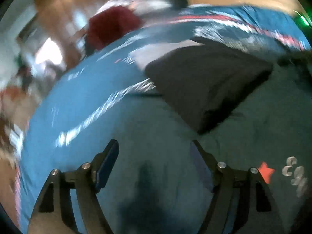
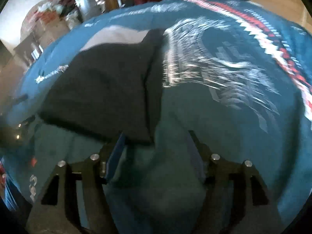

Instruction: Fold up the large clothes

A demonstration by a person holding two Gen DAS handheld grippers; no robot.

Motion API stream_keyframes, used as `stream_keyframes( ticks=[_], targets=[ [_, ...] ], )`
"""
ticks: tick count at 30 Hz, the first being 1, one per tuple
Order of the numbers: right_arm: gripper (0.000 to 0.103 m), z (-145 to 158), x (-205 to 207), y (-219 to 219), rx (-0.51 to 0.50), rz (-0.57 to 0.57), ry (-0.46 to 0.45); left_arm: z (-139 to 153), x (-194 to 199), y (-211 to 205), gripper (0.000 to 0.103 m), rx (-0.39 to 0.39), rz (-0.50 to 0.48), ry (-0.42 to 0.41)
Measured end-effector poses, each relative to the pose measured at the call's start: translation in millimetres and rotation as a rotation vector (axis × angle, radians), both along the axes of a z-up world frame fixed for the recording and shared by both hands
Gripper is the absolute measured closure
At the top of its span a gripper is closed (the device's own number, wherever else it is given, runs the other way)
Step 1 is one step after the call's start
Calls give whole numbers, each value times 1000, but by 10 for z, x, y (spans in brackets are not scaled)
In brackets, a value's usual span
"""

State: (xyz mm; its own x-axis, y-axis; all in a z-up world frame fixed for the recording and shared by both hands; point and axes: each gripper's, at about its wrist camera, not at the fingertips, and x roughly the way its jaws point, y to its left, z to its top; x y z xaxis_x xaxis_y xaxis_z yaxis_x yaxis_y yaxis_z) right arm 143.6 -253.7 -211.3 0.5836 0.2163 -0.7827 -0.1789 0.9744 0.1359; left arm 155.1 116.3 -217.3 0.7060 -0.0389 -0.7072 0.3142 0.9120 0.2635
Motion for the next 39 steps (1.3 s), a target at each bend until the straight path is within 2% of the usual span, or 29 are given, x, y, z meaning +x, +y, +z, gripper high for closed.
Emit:
stream_keyframes(
  ticks=[1,2,4,6,8,9,11,13,15,18,26,33,39],
  targets=[
    [31,47,-82,35,-11,-6,-17,18,-58,75,19,-18,38,1],
    [15,67,-158,103,-26,-6,-29,24,-76,50,15,-55,87,4],
    [0,34,-183,279,-75,-19,-41,-54,-82,1,10,-137,155,23],
    [0,-67,-78,379,-110,-57,-15,-195,-12,-121,9,-144,206,66],
    [0,-287,-41,427,-151,-98,52,-432,73,-241,9,-142,220,178],
    [0,-372,-37,432,-157,-112,76,-524,96,-290,4,-120,238,208],
    [0,-452,-149,404,-148,-143,78,-537,94,-311,0,-104,244,188],
    [0,-448,-231,384,-150,-152,51,-545,111,-264,0,-133,256,215],
    [0,-449,-219,368,-150,-155,53,-546,115,-260,0,-137,265,224],
    [0,-481,-182,343,-141,-156,66,-590,110,-295,0,-126,265,187],
    [0,-514,-184,368,-146,-200,45,-597,165,-228,0,-207,300,158],
    [0,-545,-149,313,-111,-202,52,-611,152,-227,0,-207,295,139],
    [0,-571,-107,327,-119,-200,45,-621,152,-210,0,-227,292,136]
  ],
)
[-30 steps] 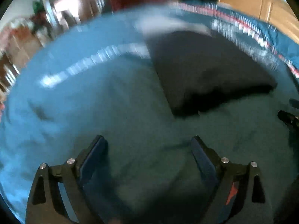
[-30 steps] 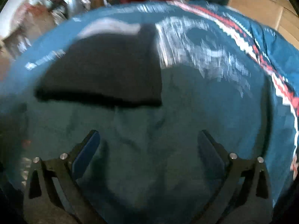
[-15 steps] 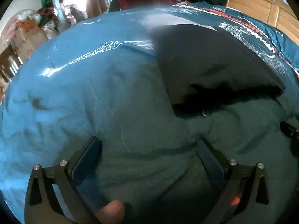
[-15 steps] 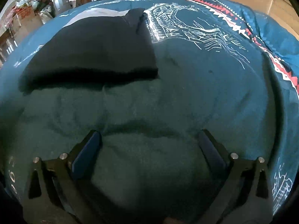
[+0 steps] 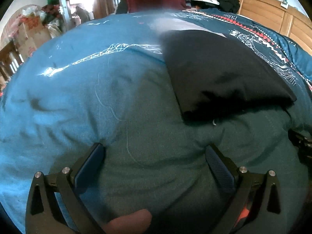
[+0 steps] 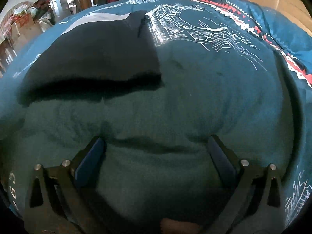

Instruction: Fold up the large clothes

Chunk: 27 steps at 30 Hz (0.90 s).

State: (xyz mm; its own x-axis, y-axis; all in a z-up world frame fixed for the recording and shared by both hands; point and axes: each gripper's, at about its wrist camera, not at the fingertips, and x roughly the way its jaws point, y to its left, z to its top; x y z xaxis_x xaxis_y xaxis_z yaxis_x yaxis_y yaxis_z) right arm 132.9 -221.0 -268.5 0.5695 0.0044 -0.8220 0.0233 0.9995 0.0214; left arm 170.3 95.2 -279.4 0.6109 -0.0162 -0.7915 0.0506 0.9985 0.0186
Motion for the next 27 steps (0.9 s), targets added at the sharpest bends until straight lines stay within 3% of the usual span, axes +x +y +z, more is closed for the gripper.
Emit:
stream_keyframes(
  ticks=[27],
  targets=[
    [0,-3,19,-16,15,-4,-12,-23,32,5,0,0,-1,1]
  ],
)
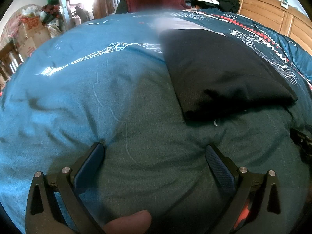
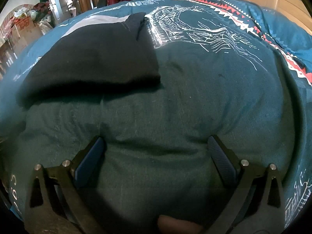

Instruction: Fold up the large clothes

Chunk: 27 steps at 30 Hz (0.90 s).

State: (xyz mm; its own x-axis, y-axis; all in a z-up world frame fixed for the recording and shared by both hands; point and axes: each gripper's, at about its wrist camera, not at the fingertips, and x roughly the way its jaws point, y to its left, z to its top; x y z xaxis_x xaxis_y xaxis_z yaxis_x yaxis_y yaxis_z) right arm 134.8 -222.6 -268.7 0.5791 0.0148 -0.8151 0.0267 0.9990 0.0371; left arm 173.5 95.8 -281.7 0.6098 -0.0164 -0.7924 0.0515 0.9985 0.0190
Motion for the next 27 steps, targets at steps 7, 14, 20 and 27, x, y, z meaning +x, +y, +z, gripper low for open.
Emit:
stream_keyframes(
  ticks=[7,14,20,27],
  targets=[
    [0,-3,6,5,1,-1,-1,1,11,-3,0,-7,1,2],
    [0,4,3,25,-16,-1,0,1,12,-3,0,-8,1,3],
    [0,8,-5,35,-25,-1,-1,4,6,-6,0,-8,1,2],
    [0,6,8,29,-25,1,0,6,7,-7,0,-12,0,3]
  ],
)
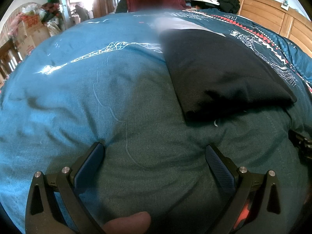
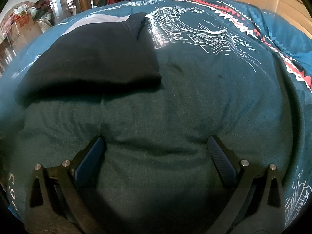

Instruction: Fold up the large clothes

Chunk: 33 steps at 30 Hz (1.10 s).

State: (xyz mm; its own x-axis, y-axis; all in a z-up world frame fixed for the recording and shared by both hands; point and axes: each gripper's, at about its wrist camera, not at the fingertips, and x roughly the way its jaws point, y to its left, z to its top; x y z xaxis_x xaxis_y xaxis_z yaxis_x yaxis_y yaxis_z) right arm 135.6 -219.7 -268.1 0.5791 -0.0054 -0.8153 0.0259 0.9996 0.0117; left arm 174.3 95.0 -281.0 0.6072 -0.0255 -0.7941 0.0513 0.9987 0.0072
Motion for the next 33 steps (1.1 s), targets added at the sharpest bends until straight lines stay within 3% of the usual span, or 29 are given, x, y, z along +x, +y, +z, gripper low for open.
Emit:
stream_keyframes(
  ticks=[33],
  targets=[
    [0,-17,33,9,2,1,0,45,-12,18,0,-22,1,1]
  ],
)
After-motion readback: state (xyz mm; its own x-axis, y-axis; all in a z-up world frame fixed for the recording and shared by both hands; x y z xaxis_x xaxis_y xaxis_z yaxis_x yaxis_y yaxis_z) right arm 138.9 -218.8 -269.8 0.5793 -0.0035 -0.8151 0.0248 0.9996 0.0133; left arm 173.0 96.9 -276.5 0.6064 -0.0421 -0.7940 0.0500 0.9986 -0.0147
